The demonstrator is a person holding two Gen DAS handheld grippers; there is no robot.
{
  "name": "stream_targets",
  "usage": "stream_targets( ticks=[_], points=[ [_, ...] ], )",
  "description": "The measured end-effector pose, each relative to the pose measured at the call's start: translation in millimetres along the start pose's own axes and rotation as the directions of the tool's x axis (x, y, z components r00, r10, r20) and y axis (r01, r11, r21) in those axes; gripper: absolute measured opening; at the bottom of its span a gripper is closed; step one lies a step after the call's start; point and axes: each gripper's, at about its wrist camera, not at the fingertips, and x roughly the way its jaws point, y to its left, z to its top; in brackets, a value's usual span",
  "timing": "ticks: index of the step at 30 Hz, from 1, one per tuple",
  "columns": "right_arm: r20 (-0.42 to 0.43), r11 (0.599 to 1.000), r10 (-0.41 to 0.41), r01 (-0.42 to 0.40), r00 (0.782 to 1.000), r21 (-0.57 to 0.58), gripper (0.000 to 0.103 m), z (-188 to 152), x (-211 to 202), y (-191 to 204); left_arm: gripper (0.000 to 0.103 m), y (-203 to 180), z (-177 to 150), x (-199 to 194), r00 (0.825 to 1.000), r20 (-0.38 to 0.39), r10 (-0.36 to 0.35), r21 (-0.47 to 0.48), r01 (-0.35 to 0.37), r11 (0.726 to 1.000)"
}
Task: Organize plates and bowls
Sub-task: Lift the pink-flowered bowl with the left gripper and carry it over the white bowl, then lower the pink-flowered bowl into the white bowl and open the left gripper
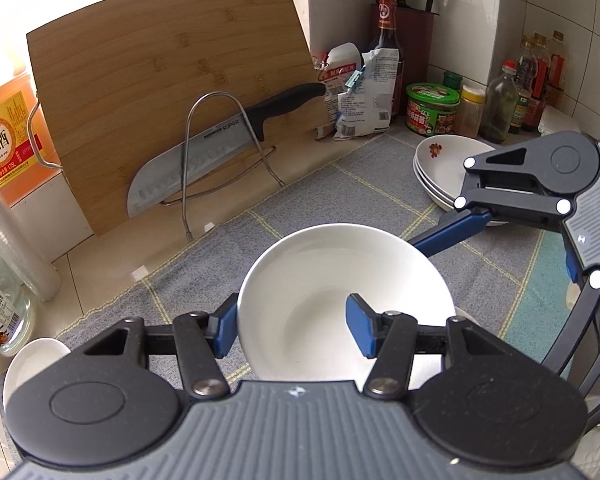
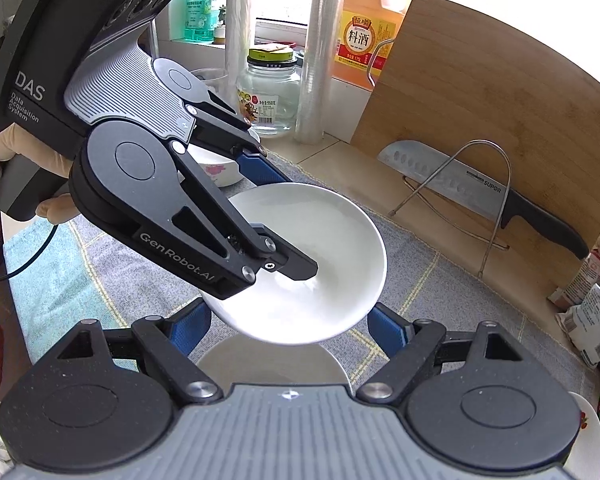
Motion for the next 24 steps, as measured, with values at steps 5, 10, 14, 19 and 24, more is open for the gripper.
stream_targets(
  ticks=[5,10,14,19,24],
  points=[
    [-0.003,1.000,-0.003,0.003,1.000,0.010,0.088,-9,-7,-2,0.055,-10,1,2,1.000,-0.006,-0.013,0.007,0.013,1.000],
    [-0.015,1.000,-0.005,0.006,1.000,0.025,0.088,-18,-13,-3,0.055,-19,-1,5,0.999,-0.013,-0.032,0.014,0.032,0.999],
    [-0.024,0.999,-0.008,0.009,1.000,0.034,0.088,-23,-17,-3,0.055,-24,-3,7,0.999,-0.014,-0.046,0.015,0.046,0.999],
    [-0.029,0.999,-0.007,0.009,1.000,0.051,0.089,-31,-20,-3,0.057,-31,-4,8,0.998,-0.015,-0.059,0.026,0.059,0.998],
    [-0.038,0.998,-0.006,0.009,0.999,0.069,0.089,-36,-23,-2,0.057,-36,-4,6,0.997,-0.015,-0.070,0.030,0.070,0.997]
  ],
)
